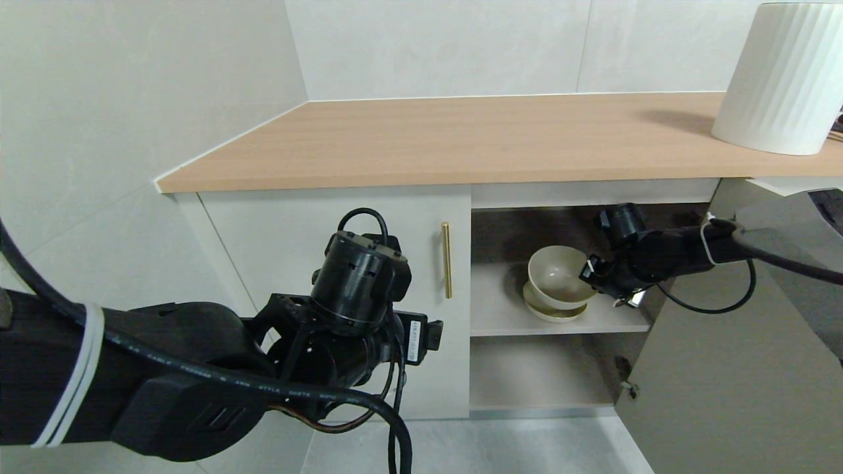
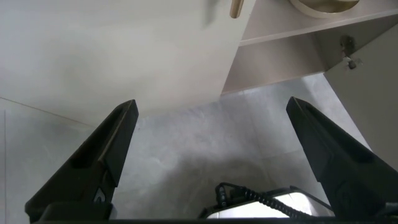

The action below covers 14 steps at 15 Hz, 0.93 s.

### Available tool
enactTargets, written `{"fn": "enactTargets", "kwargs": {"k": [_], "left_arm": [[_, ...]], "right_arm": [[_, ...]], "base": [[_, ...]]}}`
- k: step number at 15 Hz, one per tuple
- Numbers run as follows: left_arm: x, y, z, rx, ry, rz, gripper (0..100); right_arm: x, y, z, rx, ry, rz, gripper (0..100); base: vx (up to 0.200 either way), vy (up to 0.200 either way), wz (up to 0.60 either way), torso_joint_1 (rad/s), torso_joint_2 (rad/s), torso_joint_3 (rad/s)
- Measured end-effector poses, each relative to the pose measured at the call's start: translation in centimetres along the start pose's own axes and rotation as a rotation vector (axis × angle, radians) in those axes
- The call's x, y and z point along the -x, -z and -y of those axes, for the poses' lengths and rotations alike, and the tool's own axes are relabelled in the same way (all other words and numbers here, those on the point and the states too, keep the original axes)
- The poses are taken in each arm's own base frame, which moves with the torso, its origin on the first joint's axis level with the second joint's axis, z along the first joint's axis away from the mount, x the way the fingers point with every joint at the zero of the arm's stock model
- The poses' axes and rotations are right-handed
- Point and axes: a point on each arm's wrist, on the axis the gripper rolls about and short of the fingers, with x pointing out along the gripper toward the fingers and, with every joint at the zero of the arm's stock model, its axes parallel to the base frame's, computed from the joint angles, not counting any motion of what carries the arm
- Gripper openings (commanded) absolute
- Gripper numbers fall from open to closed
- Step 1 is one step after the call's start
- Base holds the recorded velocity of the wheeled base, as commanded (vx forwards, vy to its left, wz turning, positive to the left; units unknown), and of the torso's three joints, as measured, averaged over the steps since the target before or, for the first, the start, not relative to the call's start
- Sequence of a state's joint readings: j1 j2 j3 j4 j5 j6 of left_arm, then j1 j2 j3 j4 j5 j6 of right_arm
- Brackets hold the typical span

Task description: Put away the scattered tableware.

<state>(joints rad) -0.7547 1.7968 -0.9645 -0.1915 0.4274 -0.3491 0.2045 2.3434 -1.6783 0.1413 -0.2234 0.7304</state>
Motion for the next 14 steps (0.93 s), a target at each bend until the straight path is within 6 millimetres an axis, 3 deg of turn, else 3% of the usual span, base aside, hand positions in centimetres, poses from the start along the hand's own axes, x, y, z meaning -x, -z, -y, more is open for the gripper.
{"fn": "enactTargets", "kwargs": {"k": [14], "left_arm": [[0.0, 0.0, 0.0, 0.0, 0.0, 0.0, 100]], "right_arm": [[-2.3, 0.8, 0.0, -0.001, -0.006, 0.009, 0]], "base": [[0.0, 0.0, 0.0, 0.0, 0.0, 0.0]]}}
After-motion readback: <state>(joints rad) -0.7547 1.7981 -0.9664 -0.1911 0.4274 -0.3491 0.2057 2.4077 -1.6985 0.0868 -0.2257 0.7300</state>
